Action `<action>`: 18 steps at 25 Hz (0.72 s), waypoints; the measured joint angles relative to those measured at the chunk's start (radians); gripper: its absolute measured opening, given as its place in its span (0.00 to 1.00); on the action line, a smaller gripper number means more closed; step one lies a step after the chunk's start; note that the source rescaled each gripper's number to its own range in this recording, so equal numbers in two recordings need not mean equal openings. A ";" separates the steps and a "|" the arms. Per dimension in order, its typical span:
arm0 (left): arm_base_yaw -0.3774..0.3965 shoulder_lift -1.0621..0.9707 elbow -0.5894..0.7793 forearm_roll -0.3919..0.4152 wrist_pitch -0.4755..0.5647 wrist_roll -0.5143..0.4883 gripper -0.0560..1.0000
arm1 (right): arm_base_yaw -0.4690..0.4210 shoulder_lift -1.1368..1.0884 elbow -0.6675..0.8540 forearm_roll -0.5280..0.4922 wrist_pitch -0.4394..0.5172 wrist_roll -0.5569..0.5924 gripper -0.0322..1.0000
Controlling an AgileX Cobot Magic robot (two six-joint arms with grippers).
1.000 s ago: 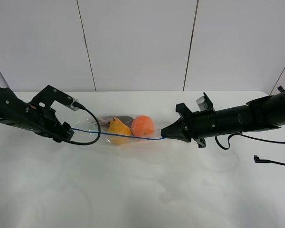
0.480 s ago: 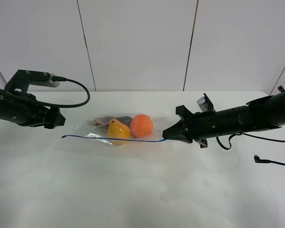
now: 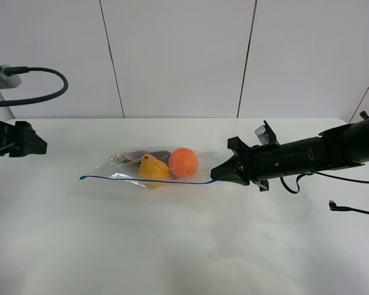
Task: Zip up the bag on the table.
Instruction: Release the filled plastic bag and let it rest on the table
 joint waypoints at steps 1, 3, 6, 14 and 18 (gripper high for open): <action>0.004 -0.074 0.000 0.018 0.042 0.009 0.99 | 0.000 0.000 0.000 0.000 0.000 0.000 0.03; 0.004 -0.145 0.000 0.030 0.070 0.013 0.99 | 0.000 0.000 0.000 0.000 0.000 0.000 0.03; 0.004 -0.255 0.000 0.033 0.094 0.016 0.99 | 0.000 0.000 0.000 -0.005 0.000 0.000 0.03; 0.004 -0.488 0.048 0.038 0.161 0.017 0.99 | 0.000 0.000 0.000 -0.031 0.000 -0.006 0.03; 0.004 -0.657 0.080 0.121 0.266 0.011 0.99 | 0.000 0.000 0.000 -0.035 0.000 -0.006 0.03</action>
